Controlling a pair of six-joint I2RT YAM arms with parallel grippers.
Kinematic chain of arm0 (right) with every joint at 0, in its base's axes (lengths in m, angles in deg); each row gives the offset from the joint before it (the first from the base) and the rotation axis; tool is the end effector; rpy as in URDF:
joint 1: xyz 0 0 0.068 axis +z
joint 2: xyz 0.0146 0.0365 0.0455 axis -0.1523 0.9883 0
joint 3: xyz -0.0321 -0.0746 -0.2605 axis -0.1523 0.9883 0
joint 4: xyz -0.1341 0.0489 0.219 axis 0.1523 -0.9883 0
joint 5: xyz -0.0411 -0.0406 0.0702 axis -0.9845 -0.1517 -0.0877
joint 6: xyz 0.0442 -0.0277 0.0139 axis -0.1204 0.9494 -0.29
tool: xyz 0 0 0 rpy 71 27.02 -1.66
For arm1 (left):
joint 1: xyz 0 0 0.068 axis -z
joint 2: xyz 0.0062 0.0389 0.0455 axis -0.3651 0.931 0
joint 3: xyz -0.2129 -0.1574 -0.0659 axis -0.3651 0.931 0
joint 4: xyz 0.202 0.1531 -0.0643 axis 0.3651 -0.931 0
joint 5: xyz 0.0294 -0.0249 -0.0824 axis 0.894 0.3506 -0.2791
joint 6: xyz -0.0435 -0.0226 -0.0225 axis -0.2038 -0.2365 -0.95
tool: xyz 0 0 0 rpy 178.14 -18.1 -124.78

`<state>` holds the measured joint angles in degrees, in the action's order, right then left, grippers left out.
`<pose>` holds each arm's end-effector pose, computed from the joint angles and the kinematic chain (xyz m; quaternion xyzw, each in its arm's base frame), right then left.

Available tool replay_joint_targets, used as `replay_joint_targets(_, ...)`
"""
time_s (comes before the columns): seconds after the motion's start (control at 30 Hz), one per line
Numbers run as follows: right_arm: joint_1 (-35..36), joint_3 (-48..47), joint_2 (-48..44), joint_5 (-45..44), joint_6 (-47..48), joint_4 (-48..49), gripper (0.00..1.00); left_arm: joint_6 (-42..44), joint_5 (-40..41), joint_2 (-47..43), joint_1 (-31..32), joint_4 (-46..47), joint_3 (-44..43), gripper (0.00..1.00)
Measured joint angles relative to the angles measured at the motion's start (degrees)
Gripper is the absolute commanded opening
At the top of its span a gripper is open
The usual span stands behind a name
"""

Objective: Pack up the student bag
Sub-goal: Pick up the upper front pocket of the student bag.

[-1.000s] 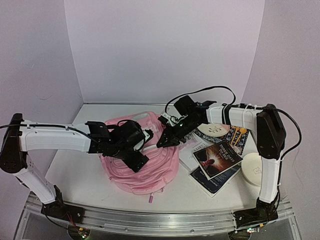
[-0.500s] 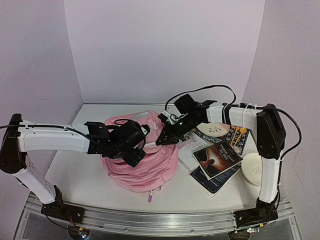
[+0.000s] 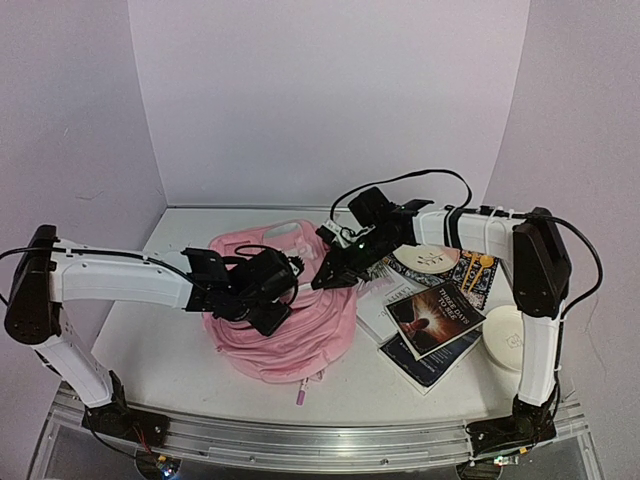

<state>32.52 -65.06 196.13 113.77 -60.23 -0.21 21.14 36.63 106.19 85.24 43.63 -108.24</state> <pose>0.3323 0.3225 0.2424 -0.2625 0.8094 0.4940 0.1783 0.1589 -0.2851 0.2302 0.3603 0.8681 0.0370 0.3394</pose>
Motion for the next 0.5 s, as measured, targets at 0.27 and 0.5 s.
replay_joint_targets(0.27,0.00,-1.67,0.47,-0.66,-0.42,-0.02,0.10,1.42,0.89,1.08,-0.01,0.09,-0.33,0.00)
replay_joint_targets(0.5,0.00,-3.73,0.45,-1.96,-0.77,0.06,0.39,2.07,3.63,-2.17,-0.11,-0.74,-0.36,0.00)
